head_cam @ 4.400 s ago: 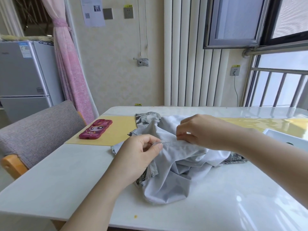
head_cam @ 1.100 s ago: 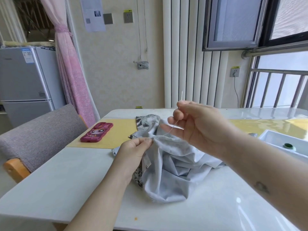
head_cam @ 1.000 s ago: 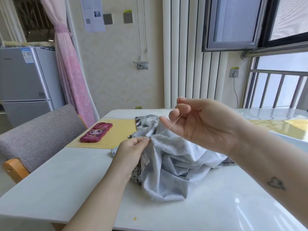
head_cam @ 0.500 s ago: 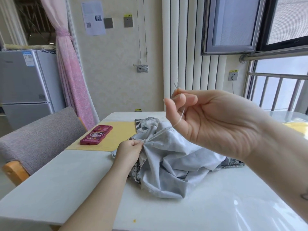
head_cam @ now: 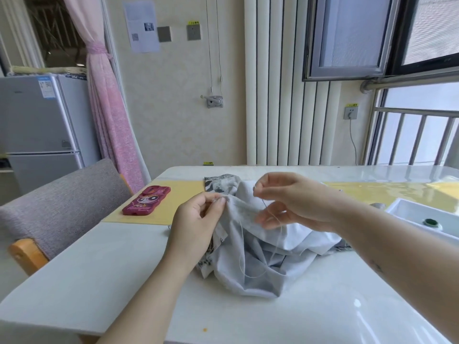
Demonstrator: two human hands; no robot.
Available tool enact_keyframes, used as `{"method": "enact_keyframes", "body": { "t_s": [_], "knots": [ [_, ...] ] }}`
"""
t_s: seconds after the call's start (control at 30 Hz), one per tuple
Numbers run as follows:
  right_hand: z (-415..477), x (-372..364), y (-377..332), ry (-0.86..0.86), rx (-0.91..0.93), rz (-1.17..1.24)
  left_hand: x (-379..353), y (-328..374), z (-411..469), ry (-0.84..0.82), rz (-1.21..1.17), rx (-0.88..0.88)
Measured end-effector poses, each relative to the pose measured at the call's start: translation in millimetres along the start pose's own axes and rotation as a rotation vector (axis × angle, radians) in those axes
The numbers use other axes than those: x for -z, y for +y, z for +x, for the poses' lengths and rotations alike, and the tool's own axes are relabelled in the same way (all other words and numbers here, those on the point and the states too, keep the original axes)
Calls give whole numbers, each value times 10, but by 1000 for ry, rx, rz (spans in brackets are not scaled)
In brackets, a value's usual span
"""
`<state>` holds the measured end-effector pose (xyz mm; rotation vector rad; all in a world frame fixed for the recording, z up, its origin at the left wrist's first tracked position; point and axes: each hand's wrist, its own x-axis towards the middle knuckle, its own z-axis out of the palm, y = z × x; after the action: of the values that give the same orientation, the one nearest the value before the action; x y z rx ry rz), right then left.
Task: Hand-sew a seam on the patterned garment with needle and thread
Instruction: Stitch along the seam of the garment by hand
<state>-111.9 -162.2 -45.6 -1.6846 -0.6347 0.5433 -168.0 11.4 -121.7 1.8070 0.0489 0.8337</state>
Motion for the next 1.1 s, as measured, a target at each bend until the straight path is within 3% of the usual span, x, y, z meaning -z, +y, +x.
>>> {"method": "enact_keyframes", "body": {
  "t_s": [0.17, 0.37, 0.5, 0.6, 0.7, 0.83, 1.1],
  "knots": [
    [-59, -11, 42, -87, 26, -191, 54, 96, -39, -19, 41, -66],
    [-61, -112, 42, -91, 60, -150, 66, 126, -19, 18, 14, -58],
    [24, -66, 166, -176, -91, 231, 71, 167, -34, -14, -3, -62],
    [74, -46, 232, -114, -25, 326, 138, 154, -23, -92, 7, -56],
    [114, -17, 181, 115, 230, 172, 198, 133, -14, -153, 53, -47],
    [81, 46, 81, 347, 495, -271, 189, 163, -33, -141, 201, -101],
    [4, 2, 99, 432, 548, -542, 110, 107, -58, -23, 457, -258]
  ]
}}
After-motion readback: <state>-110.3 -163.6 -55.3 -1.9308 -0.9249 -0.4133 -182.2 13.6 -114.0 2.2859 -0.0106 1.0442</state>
